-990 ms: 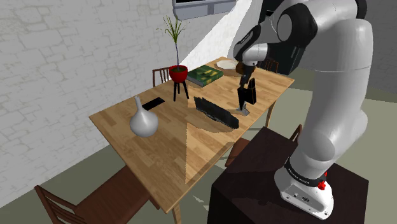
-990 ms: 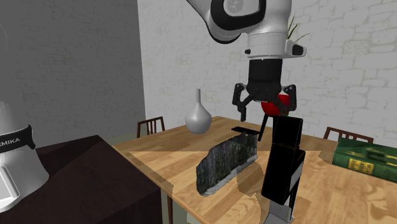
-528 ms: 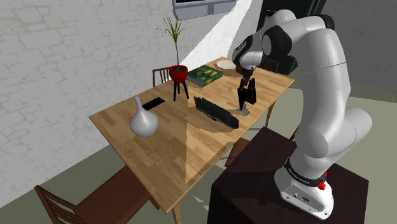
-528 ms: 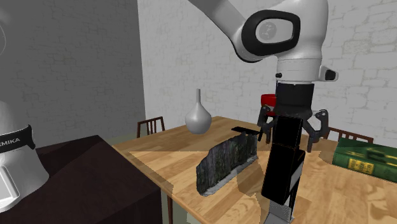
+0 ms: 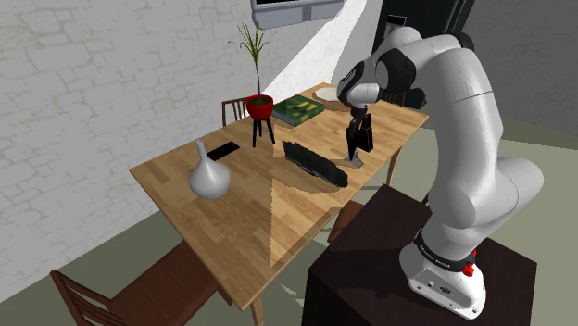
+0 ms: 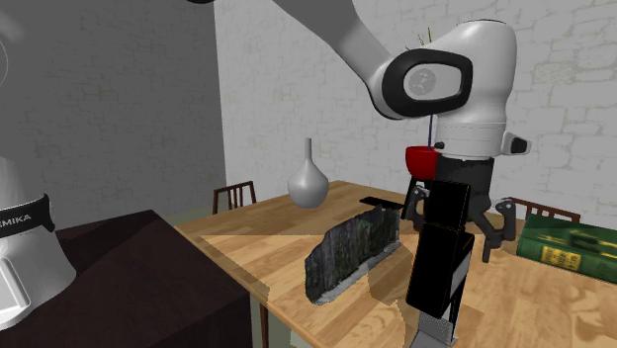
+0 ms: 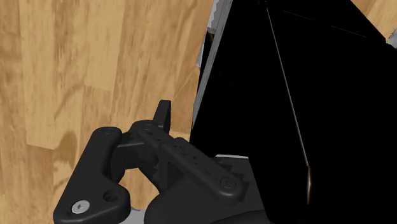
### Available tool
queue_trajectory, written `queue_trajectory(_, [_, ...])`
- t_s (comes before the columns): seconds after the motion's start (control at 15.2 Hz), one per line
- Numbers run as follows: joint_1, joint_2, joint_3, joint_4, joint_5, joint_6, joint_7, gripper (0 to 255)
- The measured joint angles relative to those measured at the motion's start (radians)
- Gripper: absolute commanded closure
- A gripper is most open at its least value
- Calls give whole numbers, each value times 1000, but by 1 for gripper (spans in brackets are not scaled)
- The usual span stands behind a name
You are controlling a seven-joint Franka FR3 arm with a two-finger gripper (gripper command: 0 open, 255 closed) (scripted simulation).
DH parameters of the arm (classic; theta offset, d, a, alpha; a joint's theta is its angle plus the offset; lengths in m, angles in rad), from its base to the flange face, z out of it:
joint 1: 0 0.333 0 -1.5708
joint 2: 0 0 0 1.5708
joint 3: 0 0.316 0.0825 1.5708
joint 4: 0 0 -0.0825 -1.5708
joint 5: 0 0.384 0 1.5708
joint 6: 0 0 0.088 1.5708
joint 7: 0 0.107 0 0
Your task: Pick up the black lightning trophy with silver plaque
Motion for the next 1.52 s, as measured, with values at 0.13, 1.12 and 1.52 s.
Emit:
queue_trajectory(0.13, [-1, 3, 1, -3, 2, 6, -2, 255])
queue_trajectory(1.12, [10, -39, -13, -8, -14, -31, 8, 255])
queue_trajectory(1.52, [20, -89, -31, -2, -35, -85, 20, 255])
